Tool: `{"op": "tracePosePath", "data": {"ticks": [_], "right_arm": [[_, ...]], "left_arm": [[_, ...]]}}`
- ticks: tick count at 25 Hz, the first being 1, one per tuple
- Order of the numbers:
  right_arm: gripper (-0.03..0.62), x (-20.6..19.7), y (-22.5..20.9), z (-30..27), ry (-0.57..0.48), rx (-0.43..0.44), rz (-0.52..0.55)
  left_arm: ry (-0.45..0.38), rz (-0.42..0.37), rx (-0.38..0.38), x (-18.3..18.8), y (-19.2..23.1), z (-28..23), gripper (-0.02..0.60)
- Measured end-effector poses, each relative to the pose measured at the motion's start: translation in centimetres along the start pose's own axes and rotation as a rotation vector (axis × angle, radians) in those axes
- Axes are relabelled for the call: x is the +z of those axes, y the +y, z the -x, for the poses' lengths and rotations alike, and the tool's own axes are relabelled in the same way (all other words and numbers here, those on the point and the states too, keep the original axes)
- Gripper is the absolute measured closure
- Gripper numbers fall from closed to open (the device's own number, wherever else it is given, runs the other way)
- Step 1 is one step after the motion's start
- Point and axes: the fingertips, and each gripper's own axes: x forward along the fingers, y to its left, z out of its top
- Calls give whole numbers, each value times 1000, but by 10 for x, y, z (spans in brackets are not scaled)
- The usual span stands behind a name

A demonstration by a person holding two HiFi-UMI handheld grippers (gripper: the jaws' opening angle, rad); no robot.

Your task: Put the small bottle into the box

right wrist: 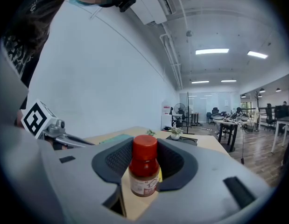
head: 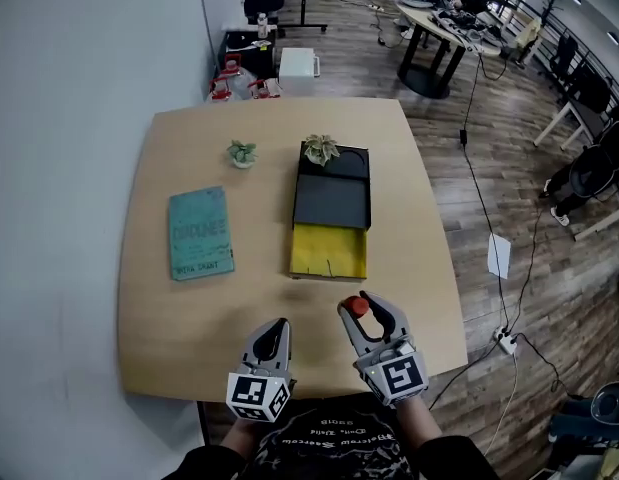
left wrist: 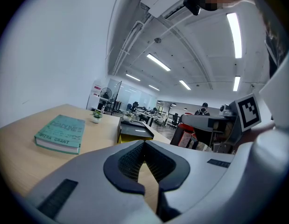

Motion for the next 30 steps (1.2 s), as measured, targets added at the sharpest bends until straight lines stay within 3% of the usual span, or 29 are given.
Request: {"op": "tracePosePath", "data": {"ticks": [15,30], "right_arm": [[433,27,-31,-66,-46,99,45],[433,-12,-45,-153,26,175,28]], "left_arm": [[2,-3,84,2,4,-6,577],[57,-1,158,-3,36,-20,577]]}}
